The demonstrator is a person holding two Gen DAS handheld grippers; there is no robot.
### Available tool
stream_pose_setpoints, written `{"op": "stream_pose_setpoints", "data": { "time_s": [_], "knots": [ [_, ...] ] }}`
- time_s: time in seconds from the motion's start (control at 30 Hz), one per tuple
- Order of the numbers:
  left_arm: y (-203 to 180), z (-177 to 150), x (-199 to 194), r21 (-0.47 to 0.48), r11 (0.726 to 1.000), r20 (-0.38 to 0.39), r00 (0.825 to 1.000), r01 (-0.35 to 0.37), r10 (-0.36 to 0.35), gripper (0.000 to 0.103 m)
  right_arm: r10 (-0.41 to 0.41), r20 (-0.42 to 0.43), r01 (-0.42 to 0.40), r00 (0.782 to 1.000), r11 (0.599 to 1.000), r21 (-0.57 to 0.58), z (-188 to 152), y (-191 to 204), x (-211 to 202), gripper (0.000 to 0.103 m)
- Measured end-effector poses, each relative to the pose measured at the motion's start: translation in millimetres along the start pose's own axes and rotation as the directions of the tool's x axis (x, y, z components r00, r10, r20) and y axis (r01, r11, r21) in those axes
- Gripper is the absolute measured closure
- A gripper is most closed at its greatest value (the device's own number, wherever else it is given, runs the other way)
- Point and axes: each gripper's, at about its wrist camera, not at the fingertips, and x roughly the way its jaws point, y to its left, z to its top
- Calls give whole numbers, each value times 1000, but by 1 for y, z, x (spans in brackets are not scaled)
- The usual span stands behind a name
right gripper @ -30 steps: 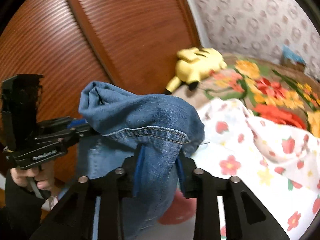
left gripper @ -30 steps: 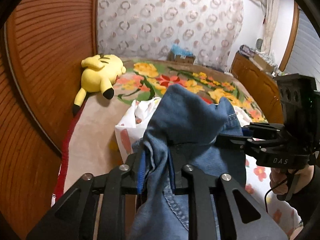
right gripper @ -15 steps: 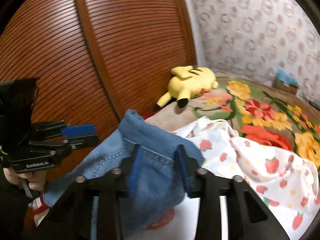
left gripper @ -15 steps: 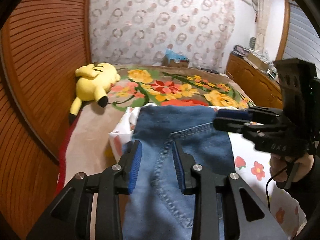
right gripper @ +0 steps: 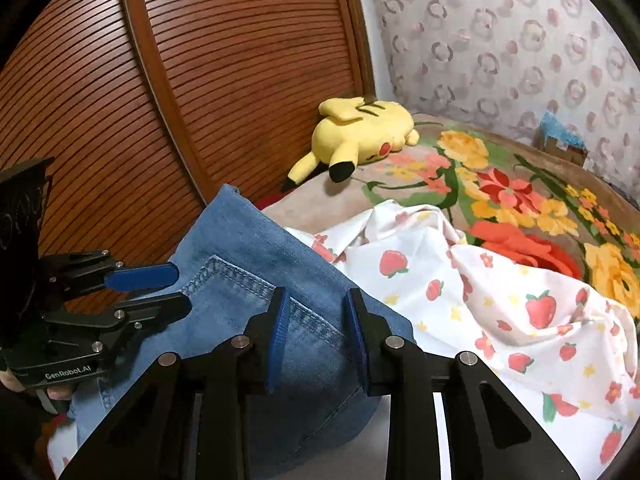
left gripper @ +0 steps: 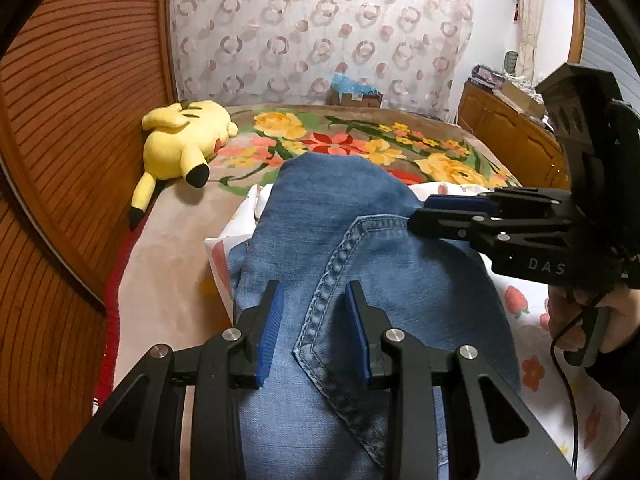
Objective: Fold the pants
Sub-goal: 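Carry the jeans bundle with the left gripper and set it beside the plush toy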
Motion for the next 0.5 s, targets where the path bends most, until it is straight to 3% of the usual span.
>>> {"op": "stream_pose_setpoints", "data": {
  "time_s": [0.13,0.27,0.33,0.5],
  "knots": [
    [-12,-1,-23,19,1000,37,999,-7,6,70,-12,47,12,999,1000,3,-15,4,-41,74],
    [-34,-4,-59,50,998,120,993,-27,21,53,-13,97,13,995,1000,-5,-34,11,-76,74],
    [-45,-5,-76,68,997,149,989,-30,20,51,-20,119,22,993,1000,-13,-43,15,-95,74],
    [-71,-9,-119,102,994,232,973,-35,10,25,-44,173,47,984,999,-12,-68,22,-146,74]
  ]
}}
